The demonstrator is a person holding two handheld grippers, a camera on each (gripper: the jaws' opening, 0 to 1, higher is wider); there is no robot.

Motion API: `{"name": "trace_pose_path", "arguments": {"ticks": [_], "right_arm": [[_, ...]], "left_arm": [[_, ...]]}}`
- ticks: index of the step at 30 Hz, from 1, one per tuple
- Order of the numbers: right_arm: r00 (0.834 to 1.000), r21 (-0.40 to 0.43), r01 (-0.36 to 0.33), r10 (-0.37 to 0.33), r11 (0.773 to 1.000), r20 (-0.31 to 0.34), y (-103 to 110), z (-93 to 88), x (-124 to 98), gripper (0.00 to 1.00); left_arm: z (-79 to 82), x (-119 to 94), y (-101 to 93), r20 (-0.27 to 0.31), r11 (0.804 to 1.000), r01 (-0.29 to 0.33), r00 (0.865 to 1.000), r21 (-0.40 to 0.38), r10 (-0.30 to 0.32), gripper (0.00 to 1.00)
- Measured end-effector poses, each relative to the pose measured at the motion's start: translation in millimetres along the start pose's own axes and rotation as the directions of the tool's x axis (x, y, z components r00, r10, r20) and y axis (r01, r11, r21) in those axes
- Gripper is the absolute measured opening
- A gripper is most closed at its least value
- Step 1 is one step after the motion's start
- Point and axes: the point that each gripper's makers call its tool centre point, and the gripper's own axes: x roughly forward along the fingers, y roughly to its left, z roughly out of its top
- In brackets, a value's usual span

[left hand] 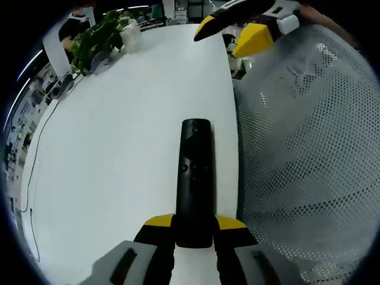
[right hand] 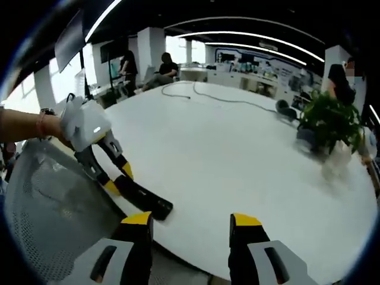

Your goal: Press the specified remote control buttons in sequence, fully releasing each button before pressing the next.

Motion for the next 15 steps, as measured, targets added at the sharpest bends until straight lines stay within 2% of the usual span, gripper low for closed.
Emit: {"name": "trace_pose_path", "arguments": {"ticks": [6, 10, 15], "right_arm": [[1.000, -0.013, 0.024, -0.024, 1.000, 0.002, -2.4, 2.0, -1.2, 0.46], [1.000, -0.017, 0.029, -0.029, 0.999, 0.005, -2.5, 3.5, -2.3, 0.44], [1.000, -0.017, 0.024, -0.024, 1.000, -0.005, -1.9, 2.2, -2.7, 0.39]], "left_arm": [[-0.4, -0.5, 0.5, 0.056, 1.000, 0.013, 0.998, 0.012, -0.014, 0.25], [1.0, 0.0, 0.2, 0.071, 0.999, 0.022, 0.997, 0.037, -0.025, 0.25], [0.8, -0.3, -1.1, 0.063, 0.995, 0.046, 0.997, 0.086, -0.052, 0.25]]}}
